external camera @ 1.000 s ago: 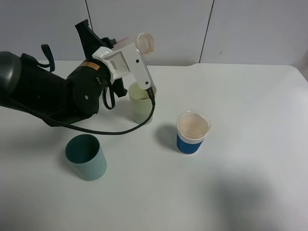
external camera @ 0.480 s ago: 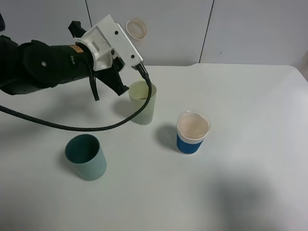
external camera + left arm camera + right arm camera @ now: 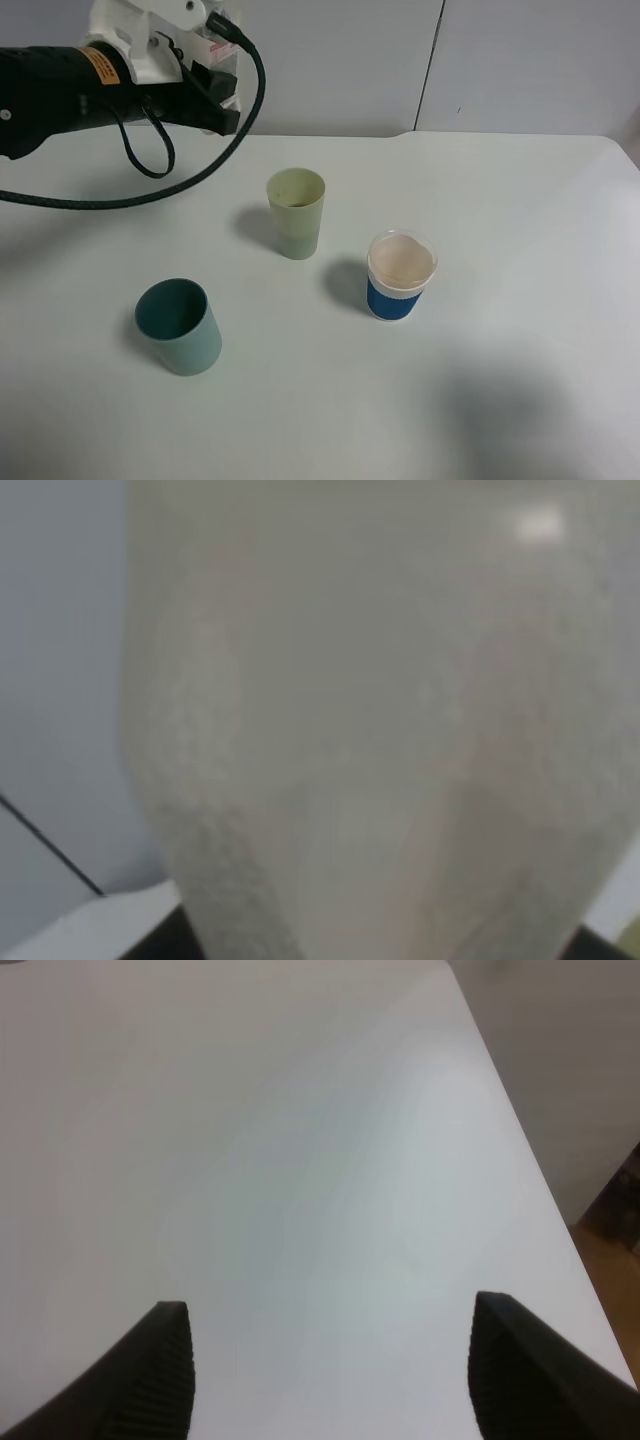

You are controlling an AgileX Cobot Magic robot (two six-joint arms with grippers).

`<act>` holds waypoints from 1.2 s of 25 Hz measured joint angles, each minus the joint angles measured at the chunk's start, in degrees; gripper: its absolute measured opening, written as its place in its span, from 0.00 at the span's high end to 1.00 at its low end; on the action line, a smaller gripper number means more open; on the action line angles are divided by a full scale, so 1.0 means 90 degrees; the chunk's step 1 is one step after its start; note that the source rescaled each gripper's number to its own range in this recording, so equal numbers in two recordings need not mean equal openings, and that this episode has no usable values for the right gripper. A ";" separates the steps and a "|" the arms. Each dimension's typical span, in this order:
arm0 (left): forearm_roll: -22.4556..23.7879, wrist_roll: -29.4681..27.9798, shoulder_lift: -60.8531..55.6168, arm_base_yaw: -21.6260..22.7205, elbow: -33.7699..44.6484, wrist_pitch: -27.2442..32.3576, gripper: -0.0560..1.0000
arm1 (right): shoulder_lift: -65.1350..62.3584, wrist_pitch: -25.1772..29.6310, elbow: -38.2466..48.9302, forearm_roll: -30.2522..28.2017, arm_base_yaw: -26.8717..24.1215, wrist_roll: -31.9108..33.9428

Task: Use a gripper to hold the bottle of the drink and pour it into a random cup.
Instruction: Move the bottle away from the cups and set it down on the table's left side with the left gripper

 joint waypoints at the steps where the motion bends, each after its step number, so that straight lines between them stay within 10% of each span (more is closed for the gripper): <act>1: 0.0240 -0.0372 0.0000 0.0125 0.0000 0.0008 0.92 | 0.0000 0.0000 0.0000 0.0000 0.0000 0.0000; 18: 0.2946 -0.3003 0.0989 0.2011 0.0000 -0.1256 0.92 | 0.0000 0.0000 0.0000 0.0000 0.0000 0.0000; 30: 0.3724 -0.3151 0.2182 0.2279 -0.0009 -0.2745 0.92 | 0.0000 0.0000 0.0000 0.0000 0.0000 0.0000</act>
